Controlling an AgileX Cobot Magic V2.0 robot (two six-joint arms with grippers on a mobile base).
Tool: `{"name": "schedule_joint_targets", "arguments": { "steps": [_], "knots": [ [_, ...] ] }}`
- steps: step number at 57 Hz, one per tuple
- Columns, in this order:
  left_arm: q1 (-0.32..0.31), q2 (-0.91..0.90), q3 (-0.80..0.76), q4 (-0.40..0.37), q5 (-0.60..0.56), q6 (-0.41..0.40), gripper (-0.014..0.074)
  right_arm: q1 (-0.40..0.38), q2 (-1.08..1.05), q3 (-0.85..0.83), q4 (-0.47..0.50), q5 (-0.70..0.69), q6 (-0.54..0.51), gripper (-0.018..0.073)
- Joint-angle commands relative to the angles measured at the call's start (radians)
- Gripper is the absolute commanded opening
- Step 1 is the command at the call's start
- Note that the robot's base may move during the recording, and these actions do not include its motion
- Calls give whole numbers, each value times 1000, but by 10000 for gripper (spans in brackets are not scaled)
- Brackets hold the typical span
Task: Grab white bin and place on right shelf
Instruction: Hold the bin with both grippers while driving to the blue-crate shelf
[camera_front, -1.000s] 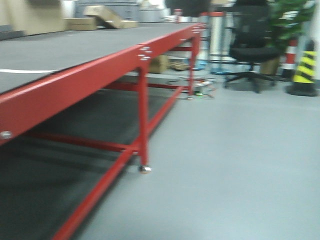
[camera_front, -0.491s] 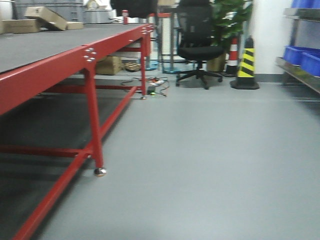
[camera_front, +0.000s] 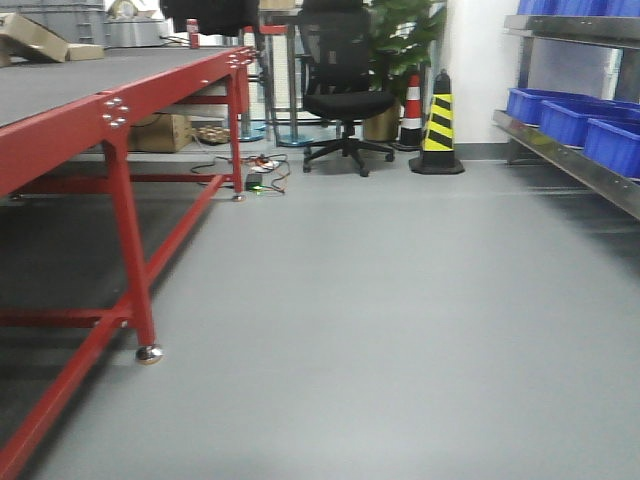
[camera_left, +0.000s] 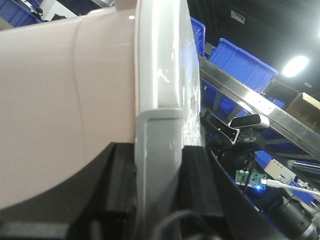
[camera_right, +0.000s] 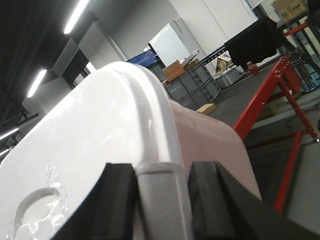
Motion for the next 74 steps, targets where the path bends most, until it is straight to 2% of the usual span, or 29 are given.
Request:
{"name": "schedule_joint_targets", "arguments": {
  "steps": [1,74],
  "knots": [
    [-26,-45,-39,-169,204,26,-117,16,-33,-34,138,70,-5,60],
    [-26,-45,-39,-169,204,26,-117,16,-33,-34,138,68,-5,60]
  ]
}}
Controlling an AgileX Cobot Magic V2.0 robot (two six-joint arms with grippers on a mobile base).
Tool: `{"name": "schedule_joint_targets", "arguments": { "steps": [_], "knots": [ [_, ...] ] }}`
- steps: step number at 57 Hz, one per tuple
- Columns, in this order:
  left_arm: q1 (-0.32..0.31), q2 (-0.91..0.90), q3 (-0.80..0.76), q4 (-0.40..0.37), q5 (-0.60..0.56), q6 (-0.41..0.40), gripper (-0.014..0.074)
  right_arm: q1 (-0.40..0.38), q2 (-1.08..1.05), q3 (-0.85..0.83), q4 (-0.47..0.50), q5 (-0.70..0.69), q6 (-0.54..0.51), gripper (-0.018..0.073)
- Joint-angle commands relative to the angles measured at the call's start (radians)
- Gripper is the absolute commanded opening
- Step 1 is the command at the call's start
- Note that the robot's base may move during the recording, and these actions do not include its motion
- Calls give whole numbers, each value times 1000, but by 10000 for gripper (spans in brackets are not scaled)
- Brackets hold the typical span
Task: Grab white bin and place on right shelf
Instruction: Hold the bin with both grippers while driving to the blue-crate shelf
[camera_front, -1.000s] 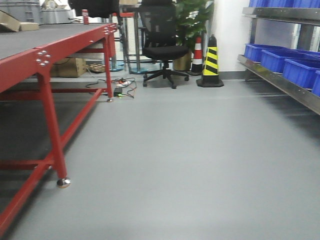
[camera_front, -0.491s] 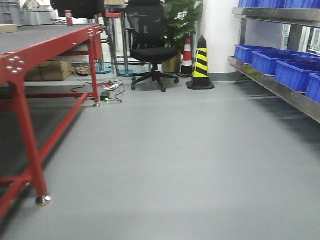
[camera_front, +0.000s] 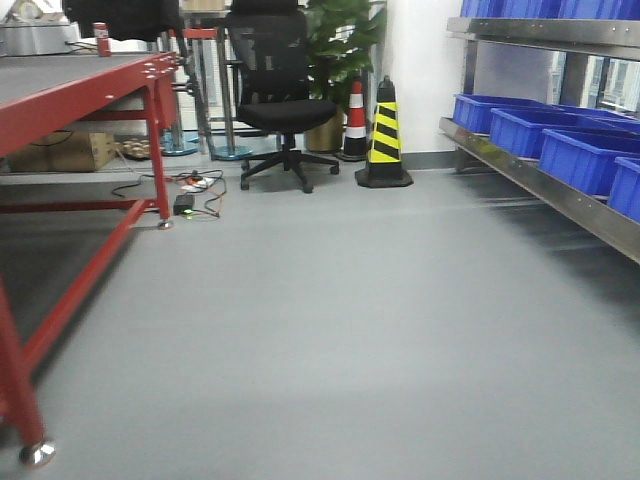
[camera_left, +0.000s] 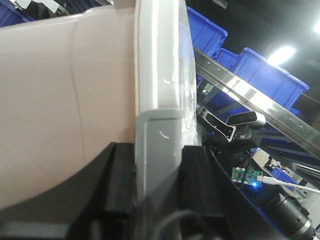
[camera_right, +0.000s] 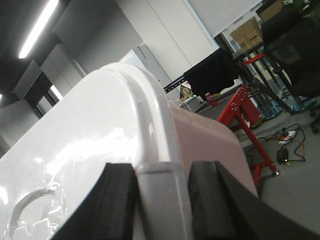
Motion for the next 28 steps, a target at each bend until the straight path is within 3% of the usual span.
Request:
{"name": "schedule_joint_targets", "arguments": {
  "steps": [1,28],
  "knots": [
    [-26,-45,-39,-169,195,26,-117,16,-33,-34,140,73,-5,60],
    [-26,-43,-39,-169,195,26,-117,16,-33,-34,140,73,-5,60]
  ]
}}
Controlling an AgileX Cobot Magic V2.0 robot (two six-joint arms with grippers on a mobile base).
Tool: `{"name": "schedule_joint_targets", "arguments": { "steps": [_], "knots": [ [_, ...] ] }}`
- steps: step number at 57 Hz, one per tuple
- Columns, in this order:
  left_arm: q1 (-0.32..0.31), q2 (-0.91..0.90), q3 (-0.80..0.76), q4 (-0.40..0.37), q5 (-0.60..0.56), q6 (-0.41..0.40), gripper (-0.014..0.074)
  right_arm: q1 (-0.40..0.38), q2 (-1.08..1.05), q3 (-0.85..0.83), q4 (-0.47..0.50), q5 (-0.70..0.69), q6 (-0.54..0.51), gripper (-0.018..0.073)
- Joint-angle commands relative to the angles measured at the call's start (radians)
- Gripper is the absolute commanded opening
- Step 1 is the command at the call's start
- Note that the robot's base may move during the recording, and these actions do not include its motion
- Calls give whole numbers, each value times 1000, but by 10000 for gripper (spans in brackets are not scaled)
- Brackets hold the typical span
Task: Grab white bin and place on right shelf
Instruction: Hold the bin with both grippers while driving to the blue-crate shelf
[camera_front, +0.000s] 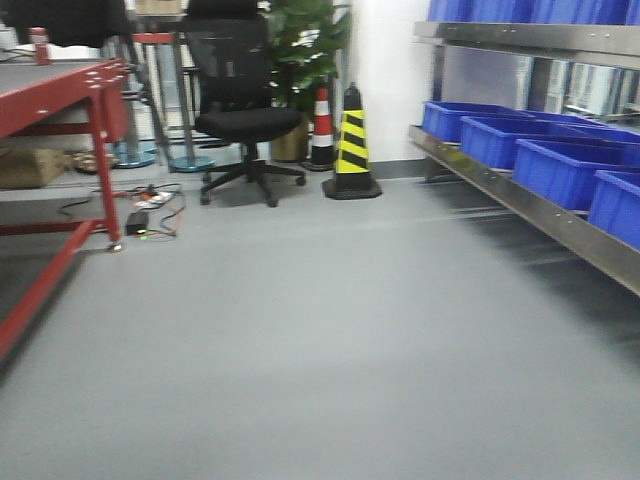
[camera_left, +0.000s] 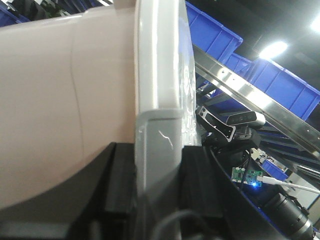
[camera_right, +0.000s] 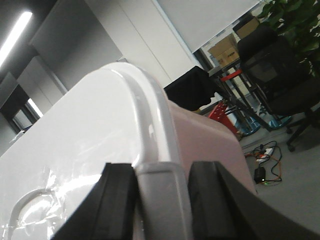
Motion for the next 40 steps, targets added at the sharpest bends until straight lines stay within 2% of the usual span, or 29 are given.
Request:
{"name": "schedule_joint_targets", "arguments": {
  "steps": [1,40],
  "knots": [
    [-26,-43,-39,-169,194,26,-117,16,-33,-34,142,75,-5,60],
    [-26,-43,-39,-169,194,26,-117,16,-33,-34,142,75,-5,60]
  ]
}}
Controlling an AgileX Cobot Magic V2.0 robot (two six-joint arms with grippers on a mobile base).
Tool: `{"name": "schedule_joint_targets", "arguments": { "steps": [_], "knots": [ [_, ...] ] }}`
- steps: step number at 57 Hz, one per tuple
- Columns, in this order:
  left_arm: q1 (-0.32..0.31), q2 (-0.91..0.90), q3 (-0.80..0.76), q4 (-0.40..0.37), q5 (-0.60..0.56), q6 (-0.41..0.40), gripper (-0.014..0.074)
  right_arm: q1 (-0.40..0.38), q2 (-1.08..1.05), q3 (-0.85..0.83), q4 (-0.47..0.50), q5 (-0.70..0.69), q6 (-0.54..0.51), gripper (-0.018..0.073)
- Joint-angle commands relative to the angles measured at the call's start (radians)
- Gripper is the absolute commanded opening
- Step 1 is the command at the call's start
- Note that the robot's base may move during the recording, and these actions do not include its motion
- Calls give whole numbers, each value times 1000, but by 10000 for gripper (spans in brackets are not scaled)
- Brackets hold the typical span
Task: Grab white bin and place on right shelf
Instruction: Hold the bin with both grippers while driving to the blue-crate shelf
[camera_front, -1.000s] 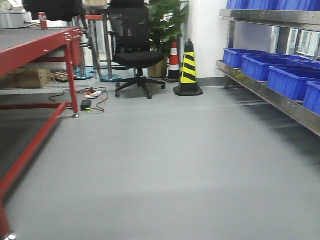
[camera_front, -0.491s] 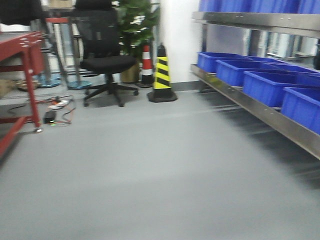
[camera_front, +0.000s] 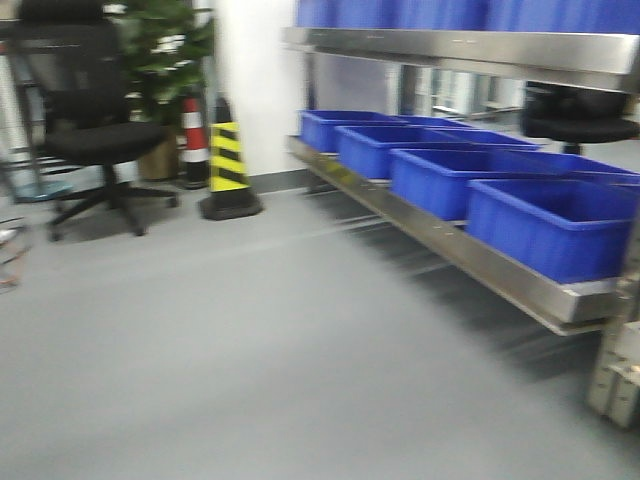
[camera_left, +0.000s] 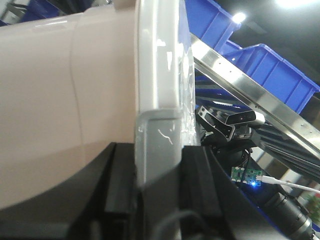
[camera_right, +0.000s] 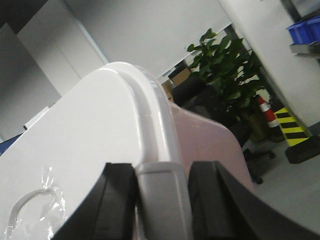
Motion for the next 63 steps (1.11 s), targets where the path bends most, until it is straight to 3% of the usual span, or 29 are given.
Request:
{"name": "schedule_joint_targets", "arguments": {
  "steps": [1,63],
  "knots": [
    [-26,-43,-39,-170,193,26,-117,16,-33,-34,144,77,-5,60],
    [-26,-43,-39,-170,191,26,-117,16,-33,-34,144,77,-5,60]
  ]
}}
